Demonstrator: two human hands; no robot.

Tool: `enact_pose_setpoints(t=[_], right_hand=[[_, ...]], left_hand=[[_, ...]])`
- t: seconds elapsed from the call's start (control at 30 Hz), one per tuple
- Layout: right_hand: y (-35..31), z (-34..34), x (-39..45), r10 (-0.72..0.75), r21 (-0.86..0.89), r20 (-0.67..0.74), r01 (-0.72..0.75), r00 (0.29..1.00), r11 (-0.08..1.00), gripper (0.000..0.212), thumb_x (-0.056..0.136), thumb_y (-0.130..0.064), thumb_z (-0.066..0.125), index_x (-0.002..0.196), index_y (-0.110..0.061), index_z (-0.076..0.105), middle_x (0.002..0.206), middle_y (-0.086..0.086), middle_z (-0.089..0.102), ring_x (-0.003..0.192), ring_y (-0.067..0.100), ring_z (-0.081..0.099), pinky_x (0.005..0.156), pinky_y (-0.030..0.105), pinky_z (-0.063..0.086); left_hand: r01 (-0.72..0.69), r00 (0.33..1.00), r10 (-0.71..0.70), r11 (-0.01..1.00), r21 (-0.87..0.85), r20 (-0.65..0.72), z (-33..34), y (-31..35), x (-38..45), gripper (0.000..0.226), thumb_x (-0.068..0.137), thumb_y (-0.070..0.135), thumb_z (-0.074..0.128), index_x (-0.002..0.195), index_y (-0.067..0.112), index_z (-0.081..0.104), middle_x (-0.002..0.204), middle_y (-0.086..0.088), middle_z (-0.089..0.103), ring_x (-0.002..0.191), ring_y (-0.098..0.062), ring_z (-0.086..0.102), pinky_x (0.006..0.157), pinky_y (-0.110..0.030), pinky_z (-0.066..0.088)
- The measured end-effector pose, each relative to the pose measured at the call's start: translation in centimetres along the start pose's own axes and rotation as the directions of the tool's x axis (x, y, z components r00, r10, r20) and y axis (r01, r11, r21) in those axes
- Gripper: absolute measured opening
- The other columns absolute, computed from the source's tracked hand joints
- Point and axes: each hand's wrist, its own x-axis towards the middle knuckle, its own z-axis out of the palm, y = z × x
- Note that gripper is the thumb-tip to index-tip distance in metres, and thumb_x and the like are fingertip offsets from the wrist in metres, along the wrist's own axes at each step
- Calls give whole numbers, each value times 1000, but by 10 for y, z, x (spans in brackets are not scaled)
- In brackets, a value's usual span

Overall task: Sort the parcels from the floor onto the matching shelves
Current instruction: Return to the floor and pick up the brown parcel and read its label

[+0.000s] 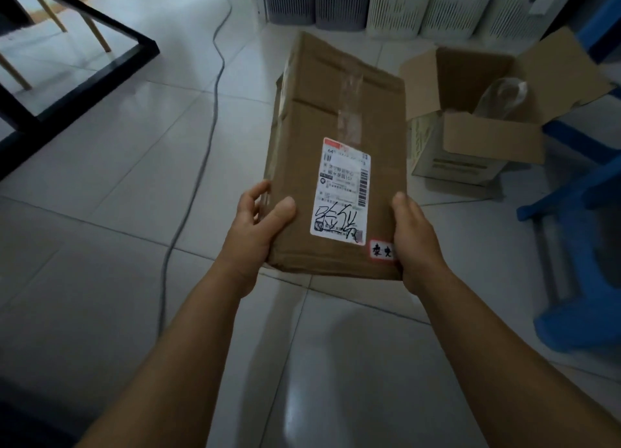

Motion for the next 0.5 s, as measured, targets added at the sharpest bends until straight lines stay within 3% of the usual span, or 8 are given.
enact_pose_setpoints(t=[0.17, 0.3, 0.37, 0.5], right_hand=[[-34, -6, -38, 81, -6, 50, -81, 995, 997, 36, 97, -49, 36, 114, -29, 61, 105, -1, 71, 97, 19, 67, 80, 35, 54], [-96, -23, -68, 163, 19, 95, -166, 982, 986, 30, 95, -52, 37, 99, -39, 64, 108, -3, 71, 100, 19, 68, 91, 46, 54], [-141, -36, -87, 199, 47, 132, -206, 971, 977, 32, 94, -53, 39, 109, -39, 64, 111, -4, 72, 101, 19, 69, 92, 47, 54], [-228, -66, -119, 267, 129, 208, -297, 941, 946, 44, 95, -55, 42, 125, -30, 62, 112, 2, 74, 97, 23, 72, 85, 45, 58]], left_hand=[[93, 990, -94, 996, -14, -106, 1, 41, -37, 74, 73, 41, 73, 141, 26, 46, 131, -13, 66, 106, -30, 73, 66, -32, 61], [145, 975, -150, 989, -40, -164, 8, 108, -72, 66, 81, 33, 77, 140, 23, 48, 130, -9, 67, 99, -23, 73, 66, -32, 58], [156, 967, -165, 986, -65, -192, 13, 153, -93, 65, 76, 34, 78, 134, 26, 51, 128, -7, 67, 97, -21, 73, 68, -32, 59], [161, 961, -185, 979, -127, -207, 27, 240, -132, 54, 88, 28, 73, 137, 23, 51, 122, -7, 71, 93, -21, 74, 74, -36, 60]])
